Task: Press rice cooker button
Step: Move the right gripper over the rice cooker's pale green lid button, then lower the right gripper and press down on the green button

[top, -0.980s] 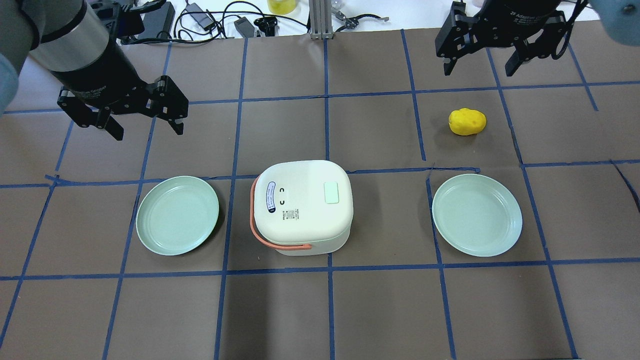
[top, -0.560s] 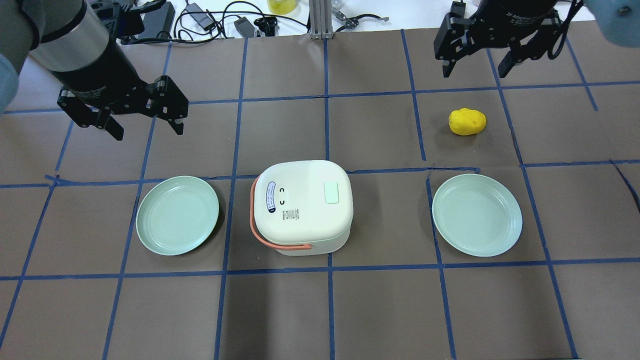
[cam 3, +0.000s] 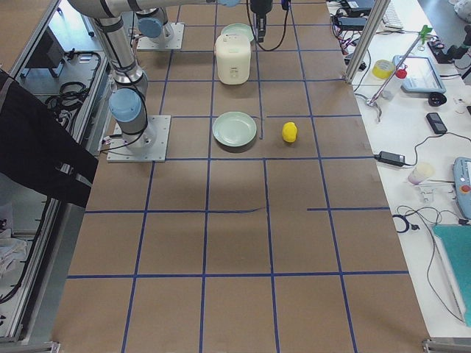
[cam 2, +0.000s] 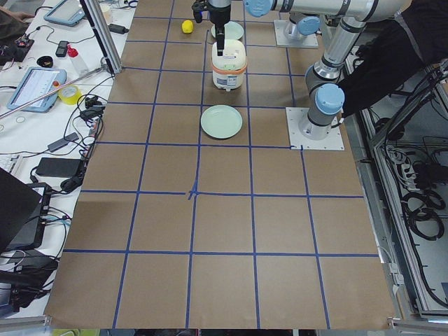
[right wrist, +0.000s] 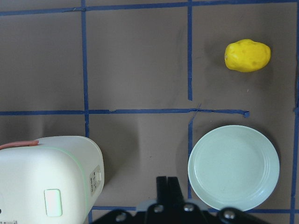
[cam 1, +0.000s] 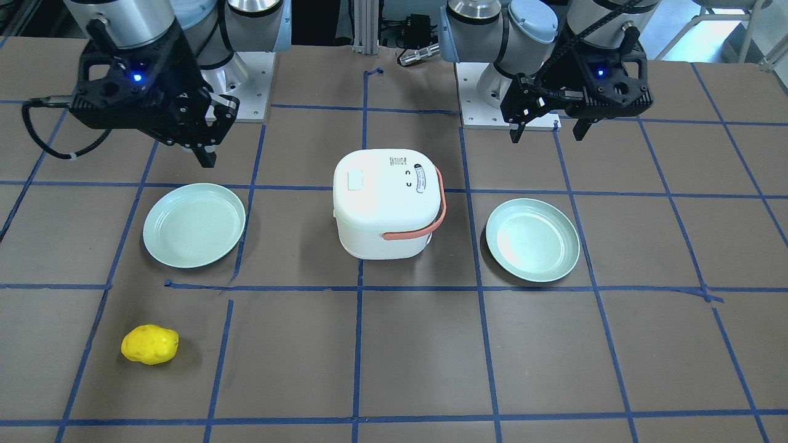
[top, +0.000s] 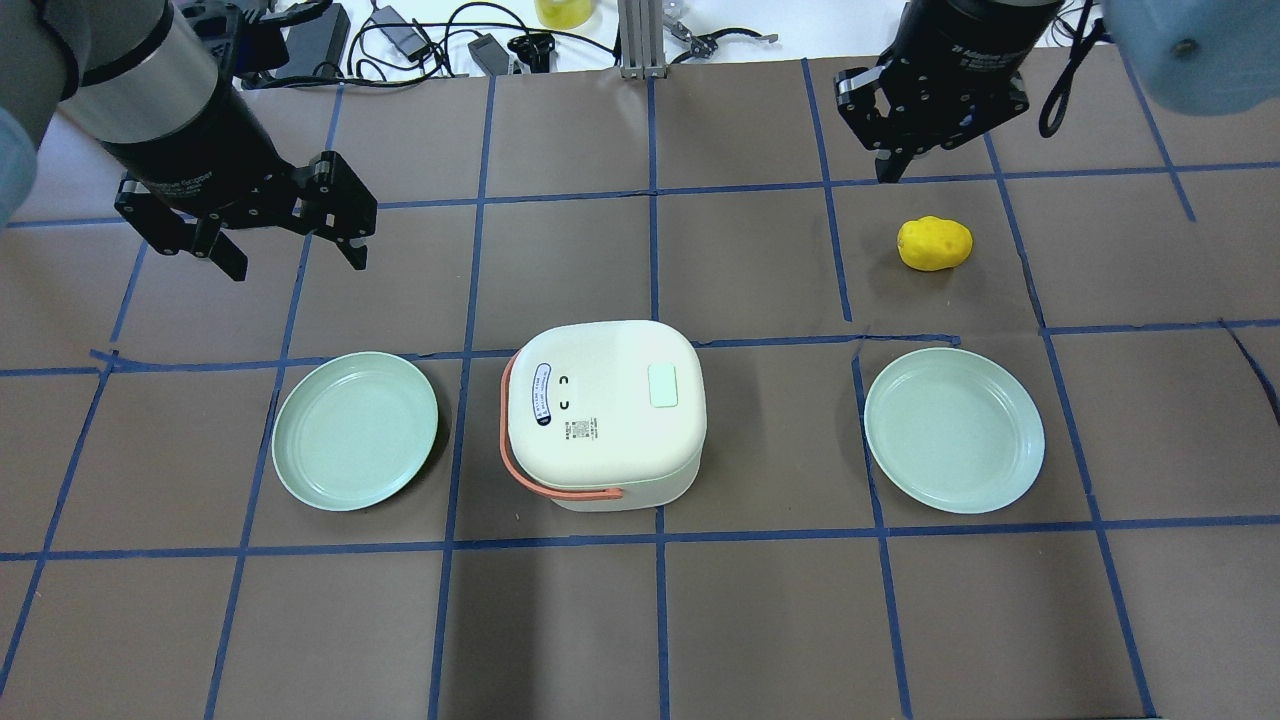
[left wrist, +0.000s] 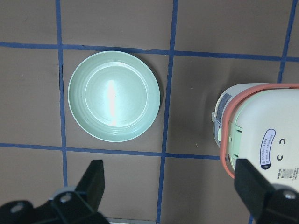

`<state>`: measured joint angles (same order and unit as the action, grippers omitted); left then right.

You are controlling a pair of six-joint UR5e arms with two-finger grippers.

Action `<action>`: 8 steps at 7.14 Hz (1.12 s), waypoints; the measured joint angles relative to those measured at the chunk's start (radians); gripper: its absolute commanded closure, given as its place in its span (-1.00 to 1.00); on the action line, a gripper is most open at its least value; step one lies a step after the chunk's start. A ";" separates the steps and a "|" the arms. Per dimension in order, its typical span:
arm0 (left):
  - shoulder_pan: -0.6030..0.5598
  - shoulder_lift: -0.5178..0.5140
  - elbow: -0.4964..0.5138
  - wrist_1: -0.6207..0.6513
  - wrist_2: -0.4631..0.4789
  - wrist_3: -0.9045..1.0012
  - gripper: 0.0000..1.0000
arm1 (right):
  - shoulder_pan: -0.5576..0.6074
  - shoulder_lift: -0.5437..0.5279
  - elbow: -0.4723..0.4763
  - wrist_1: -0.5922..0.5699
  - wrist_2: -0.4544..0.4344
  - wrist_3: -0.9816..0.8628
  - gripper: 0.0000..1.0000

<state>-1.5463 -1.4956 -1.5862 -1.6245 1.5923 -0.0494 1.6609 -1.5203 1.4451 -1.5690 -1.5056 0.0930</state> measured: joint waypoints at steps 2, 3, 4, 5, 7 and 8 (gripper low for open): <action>0.000 0.000 0.000 0.000 0.000 0.000 -1.00 | 0.121 0.031 0.030 -0.014 -0.005 0.126 1.00; 0.000 0.000 0.000 0.000 0.000 0.000 -1.00 | 0.181 0.051 0.048 -0.039 -0.010 0.178 1.00; 0.000 0.000 0.000 0.000 0.000 0.000 -1.00 | 0.225 0.068 0.068 -0.064 -0.011 0.217 1.00; 0.000 0.000 0.000 0.000 0.000 0.000 -1.00 | 0.255 0.074 0.094 -0.090 -0.011 0.250 1.00; 0.000 0.000 0.000 0.000 0.000 0.000 -1.00 | 0.304 0.080 0.158 -0.161 -0.015 0.312 1.00; 0.000 0.000 0.000 0.000 0.000 0.000 -1.00 | 0.320 0.082 0.188 -0.186 -0.019 0.324 1.00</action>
<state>-1.5463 -1.4956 -1.5861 -1.6245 1.5923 -0.0498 1.9809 -1.4388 1.6332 -1.7550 -1.5245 0.4166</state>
